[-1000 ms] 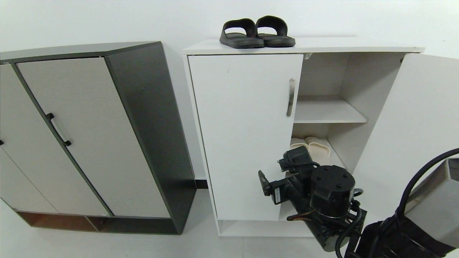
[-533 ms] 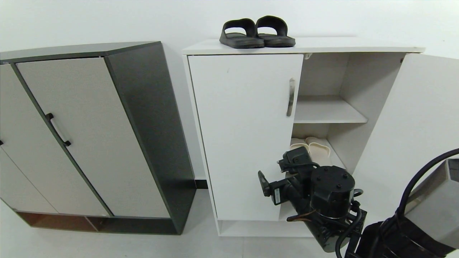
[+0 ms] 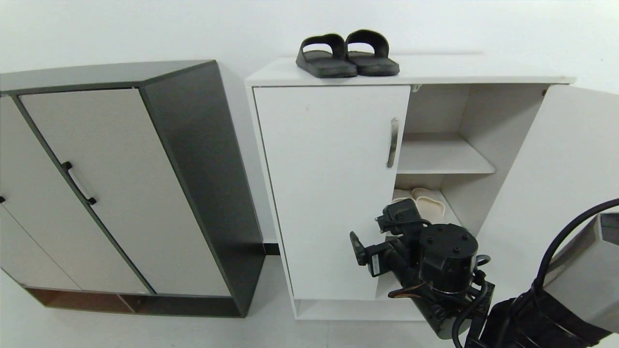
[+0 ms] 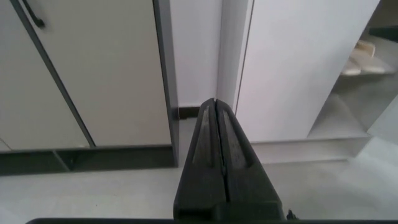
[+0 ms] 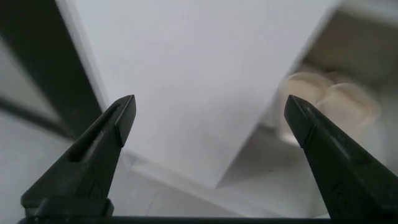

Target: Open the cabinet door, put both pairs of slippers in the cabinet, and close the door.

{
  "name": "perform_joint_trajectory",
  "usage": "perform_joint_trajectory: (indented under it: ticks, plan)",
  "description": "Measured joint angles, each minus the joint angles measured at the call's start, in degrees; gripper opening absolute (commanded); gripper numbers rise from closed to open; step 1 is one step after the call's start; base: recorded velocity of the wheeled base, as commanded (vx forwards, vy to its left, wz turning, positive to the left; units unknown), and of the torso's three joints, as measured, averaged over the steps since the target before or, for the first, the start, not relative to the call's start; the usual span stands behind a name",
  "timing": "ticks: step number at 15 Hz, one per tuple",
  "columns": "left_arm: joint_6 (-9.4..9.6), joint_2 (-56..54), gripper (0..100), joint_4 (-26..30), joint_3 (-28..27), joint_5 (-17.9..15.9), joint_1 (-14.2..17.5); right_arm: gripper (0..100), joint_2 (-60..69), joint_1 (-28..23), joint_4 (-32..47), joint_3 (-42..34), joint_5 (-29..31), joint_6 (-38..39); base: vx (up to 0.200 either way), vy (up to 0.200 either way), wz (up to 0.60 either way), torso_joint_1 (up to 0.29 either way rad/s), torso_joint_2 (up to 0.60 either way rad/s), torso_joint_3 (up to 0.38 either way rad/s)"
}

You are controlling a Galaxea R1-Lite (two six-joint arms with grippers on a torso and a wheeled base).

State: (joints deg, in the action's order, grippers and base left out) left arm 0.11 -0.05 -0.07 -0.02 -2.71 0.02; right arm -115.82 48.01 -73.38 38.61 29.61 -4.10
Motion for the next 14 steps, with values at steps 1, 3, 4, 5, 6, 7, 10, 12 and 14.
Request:
perform_joint_trajectory:
  ticks: [1,3,4,5,6,7,10,12,14]
  plan:
    - [-0.01,0.00,0,-0.06,0.00,-0.05,0.07,100,0.02,0.26,-0.04,-0.07,-0.05,-0.02,0.000,0.000,0.00,0.095,-0.52,-0.344]
    - [-0.01,0.00,0,0.00,0.02,0.00,0.00,100,0.06,0.23,0.07,-0.33,-0.66,-0.02,0.000,0.000,0.00,0.107,-0.47,-0.334]
    - [0.00,0.00,0,-0.02,0.02,-0.02,0.07,100,0.06,0.22,0.00,-0.52,-1.10,0.00,0.000,0.000,0.00,0.139,-0.47,-0.330]
    - [-0.01,0.00,0,-0.02,0.02,-0.02,0.07,100,0.06,0.34,0.02,-0.63,-1.23,0.00,0.000,0.000,0.00,0.144,-0.47,-0.330]
    - [-0.01,0.00,0,0.00,0.02,0.00,0.05,100,0.06,0.39,0.02,-0.66,-1.29,0.00,0.000,0.000,0.00,0.124,-0.46,-0.325]
    - [-0.01,0.00,0,0.02,0.02,-0.02,0.02,100,0.06,0.39,0.00,-0.71,-1.32,-0.02,0.000,0.000,0.00,0.154,-0.46,-0.315]
    - [-0.01,0.00,0,0.02,0.02,-0.02,0.00,100,0.09,0.41,0.05,-1.04,-1.32,-0.11,0.000,0.000,0.00,0.172,-0.47,-0.316]
    - [-0.01,0.00,0,0.00,0.02,-0.02,0.05,100,0.09,0.41,0.00,-1.07,-1.32,-0.11,0.000,0.000,0.00,0.180,-0.49,-0.312]
    - [-0.01,0.00,0,0.00,0.02,-0.02,0.00,100,0.09,0.37,0.00,-1.07,-1.32,-0.24,0.000,0.000,0.00,0.193,-0.50,-0.312]
